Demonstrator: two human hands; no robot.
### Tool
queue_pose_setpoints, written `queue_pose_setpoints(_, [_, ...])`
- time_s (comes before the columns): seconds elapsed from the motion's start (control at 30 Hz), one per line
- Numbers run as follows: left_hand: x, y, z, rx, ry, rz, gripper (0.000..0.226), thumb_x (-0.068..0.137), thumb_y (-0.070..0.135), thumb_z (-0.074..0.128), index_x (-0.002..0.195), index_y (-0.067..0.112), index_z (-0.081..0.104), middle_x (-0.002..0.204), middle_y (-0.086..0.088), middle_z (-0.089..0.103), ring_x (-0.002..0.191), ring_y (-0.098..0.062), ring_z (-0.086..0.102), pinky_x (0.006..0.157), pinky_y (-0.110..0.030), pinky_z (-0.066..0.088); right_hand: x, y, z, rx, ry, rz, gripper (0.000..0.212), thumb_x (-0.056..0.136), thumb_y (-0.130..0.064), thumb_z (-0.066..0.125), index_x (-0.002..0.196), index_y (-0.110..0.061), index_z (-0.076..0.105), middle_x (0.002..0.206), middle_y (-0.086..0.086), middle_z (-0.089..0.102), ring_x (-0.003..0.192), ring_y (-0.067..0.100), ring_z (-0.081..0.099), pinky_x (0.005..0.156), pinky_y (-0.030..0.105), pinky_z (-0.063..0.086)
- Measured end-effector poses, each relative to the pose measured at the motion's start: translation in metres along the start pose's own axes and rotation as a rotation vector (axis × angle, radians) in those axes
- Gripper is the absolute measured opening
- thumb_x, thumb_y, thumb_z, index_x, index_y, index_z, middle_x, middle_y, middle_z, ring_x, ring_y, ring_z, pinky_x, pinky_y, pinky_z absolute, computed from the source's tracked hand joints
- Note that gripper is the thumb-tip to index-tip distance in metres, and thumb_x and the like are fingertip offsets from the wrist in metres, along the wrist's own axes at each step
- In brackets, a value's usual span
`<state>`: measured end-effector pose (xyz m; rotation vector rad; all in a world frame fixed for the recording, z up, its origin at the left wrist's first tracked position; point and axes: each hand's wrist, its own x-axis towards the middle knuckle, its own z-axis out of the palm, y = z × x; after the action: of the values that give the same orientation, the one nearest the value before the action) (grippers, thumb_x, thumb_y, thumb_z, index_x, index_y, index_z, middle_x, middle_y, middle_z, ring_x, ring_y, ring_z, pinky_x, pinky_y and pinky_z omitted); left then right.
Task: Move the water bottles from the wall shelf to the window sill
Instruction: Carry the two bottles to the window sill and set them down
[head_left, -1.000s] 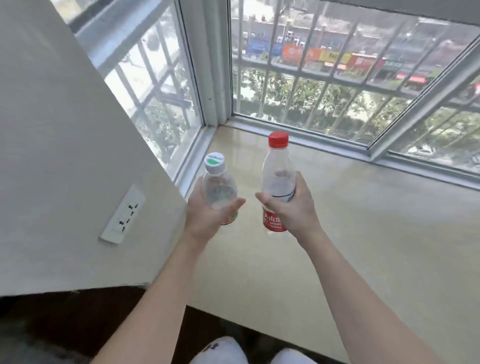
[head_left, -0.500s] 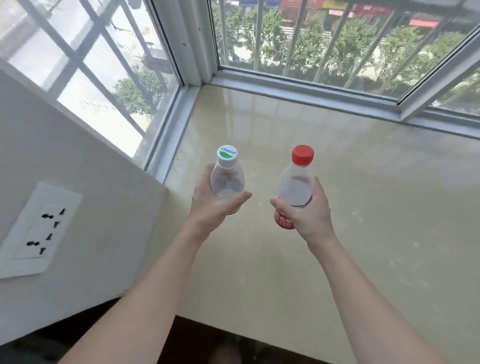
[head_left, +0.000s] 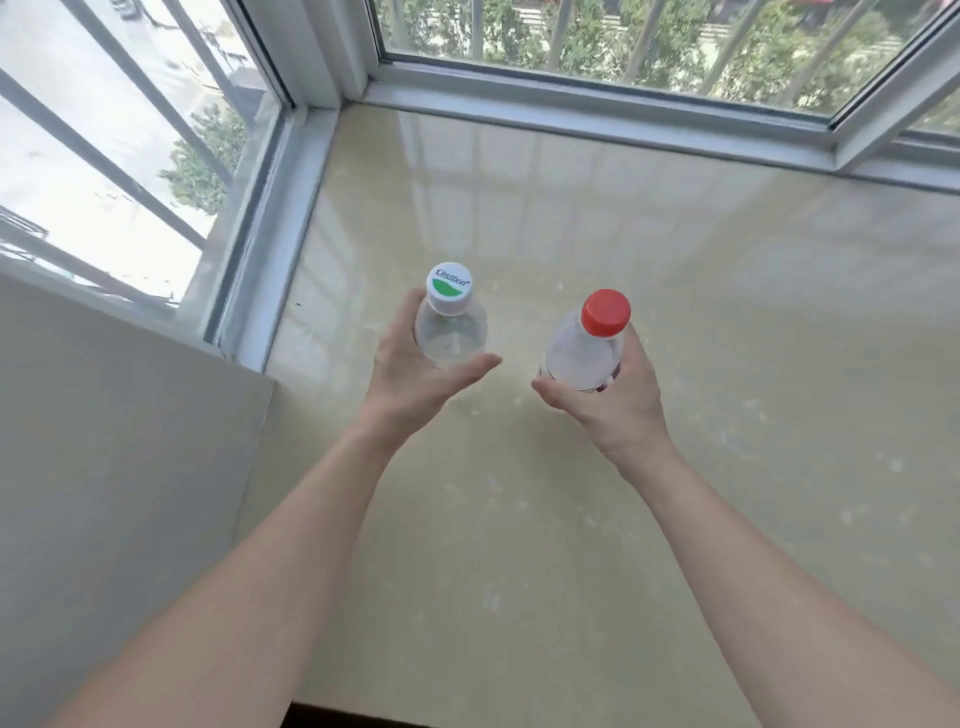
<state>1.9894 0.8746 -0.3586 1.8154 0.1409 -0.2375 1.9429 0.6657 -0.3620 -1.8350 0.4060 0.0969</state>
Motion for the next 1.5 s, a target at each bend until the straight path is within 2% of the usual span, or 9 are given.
queue_pose_setpoints(0.17, [0.0, -0.011, -0.001, 0.012, -0.018, 0.023, 0.059, 0.065, 0.024, 0.089, 0.114, 0.022, 0.056, 0.106, 0.002, 0.067, 0.101, -0.02, 0.064, 0.088, -0.054, 0.055, 0.008, 0.011, 0.003, -0.011, 0.033, 0.009, 0.058, 0.061, -0.031, 0.089, 0.108, -0.032, 0.055, 0.103, 0.004, 0.069, 0.099, 0.032, 0.068, 0.081, 0.056, 0.056])
queue_pose_setpoints(0.37, [-0.001, -0.033, -0.008, 0.187, -0.089, 0.014, 0.071, 0.066, 0.03, 0.09, 0.125, 0.027, 0.051, 0.114, 0.014, 0.064, 0.107, -0.006, 0.061, 0.088, -0.025, 0.05, 0.009, 0.024, 0.006, -0.017, 0.026, 0.048, 0.06, 0.062, -0.029, 0.091, 0.113, -0.017, 0.062, 0.104, 0.001, 0.073, 0.099, 0.021, 0.071, 0.09, 0.046, 0.057])
queue_pose_setpoints(0.6, [0.004, -0.05, -0.011, 0.246, -0.044, -0.004, 0.077, 0.069, 0.021, 0.088, 0.134, 0.02, 0.048, 0.111, 0.025, 0.056, 0.098, 0.024, 0.049, 0.08, 0.002, 0.037, 0.008, 0.037, 0.014, -0.013, 0.049, 0.15, 0.059, 0.063, -0.016, 0.092, 0.115, -0.018, 0.065, 0.105, -0.009, 0.073, 0.096, 0.006, 0.069, 0.081, 0.022, 0.051])
queue_pose_setpoints(0.77, [0.009, -0.06, -0.011, 0.31, -0.053, -0.024, 0.075, 0.067, 0.03, 0.089, 0.132, 0.019, 0.053, 0.114, 0.014, 0.061, 0.105, -0.001, 0.059, 0.091, -0.02, 0.047, 0.012, 0.041, 0.021, -0.016, 0.058, 0.163, 0.056, 0.065, -0.012, 0.092, 0.114, -0.018, 0.065, 0.099, -0.017, 0.071, 0.087, -0.008, 0.066, 0.076, 0.012, 0.05])
queue_pose_setpoints(0.93, [0.009, -0.065, -0.012, 0.336, -0.071, -0.073, 0.078, 0.067, 0.028, 0.09, 0.134, 0.022, 0.05, 0.107, 0.028, 0.056, 0.105, 0.0, 0.057, 0.08, -0.003, 0.039, 0.015, 0.047, 0.023, -0.012, 0.04, 0.175, 0.059, 0.065, -0.01, 0.092, 0.117, -0.018, 0.064, 0.099, -0.017, 0.07, 0.084, -0.012, 0.065, 0.075, 0.009, 0.051])
queue_pose_setpoints(1.07, [-0.002, -0.067, -0.018, 0.368, -0.117, -0.074, 0.099, 0.062, 0.024, 0.091, 0.141, 0.035, 0.032, 0.117, 0.038, 0.045, 0.111, -0.001, 0.05, 0.09, -0.018, 0.042, 0.007, 0.047, 0.017, -0.075, -0.022, 0.178, 0.065, 0.066, -0.012, 0.09, 0.118, -0.034, 0.058, 0.111, -0.014, 0.069, 0.093, -0.009, 0.064, 0.075, 0.009, 0.049])
queue_pose_setpoints(1.13, [-0.012, -0.063, -0.028, 0.454, -0.152, -0.073, 0.106, 0.065, 0.023, 0.089, 0.148, 0.031, 0.024, 0.139, 0.02, 0.043, 0.127, -0.016, 0.044, 0.101, -0.03, 0.04, -0.002, 0.044, 0.006, -0.204, -0.04, 0.199, 0.074, 0.069, -0.011, 0.084, 0.13, -0.035, 0.052, 0.123, -0.012, 0.063, 0.102, -0.003, 0.061, 0.073, 0.012, 0.047])
queue_pose_setpoints(1.27, [-0.04, -0.028, -0.057, 0.803, -0.125, -0.06, 0.1, 0.079, 0.031, 0.079, 0.156, 0.024, 0.015, 0.152, -0.003, 0.035, 0.136, -0.024, 0.037, 0.107, -0.037, 0.035, -0.026, 0.02, -0.028, -0.683, -0.109, 0.246, 0.085, 0.076, -0.014, 0.072, 0.152, -0.025, 0.035, 0.148, -0.001, 0.046, 0.135, 0.023, 0.044, 0.101, 0.037, 0.044])
queue_pose_setpoints(1.5, [-0.089, 0.087, -0.087, 1.014, 0.049, 0.126, 0.064, 0.082, 0.035, 0.069, 0.14, 0.016, 0.048, 0.137, -0.005, 0.055, 0.125, -0.028, 0.051, 0.101, -0.042, 0.041, -0.06, -0.084, -0.083, -1.083, -0.103, 0.008, 0.061, 0.086, -0.02, 0.06, 0.145, -0.021, 0.044, 0.135, 0.004, 0.055, 0.121, 0.028, 0.051, 0.096, 0.037, 0.042])
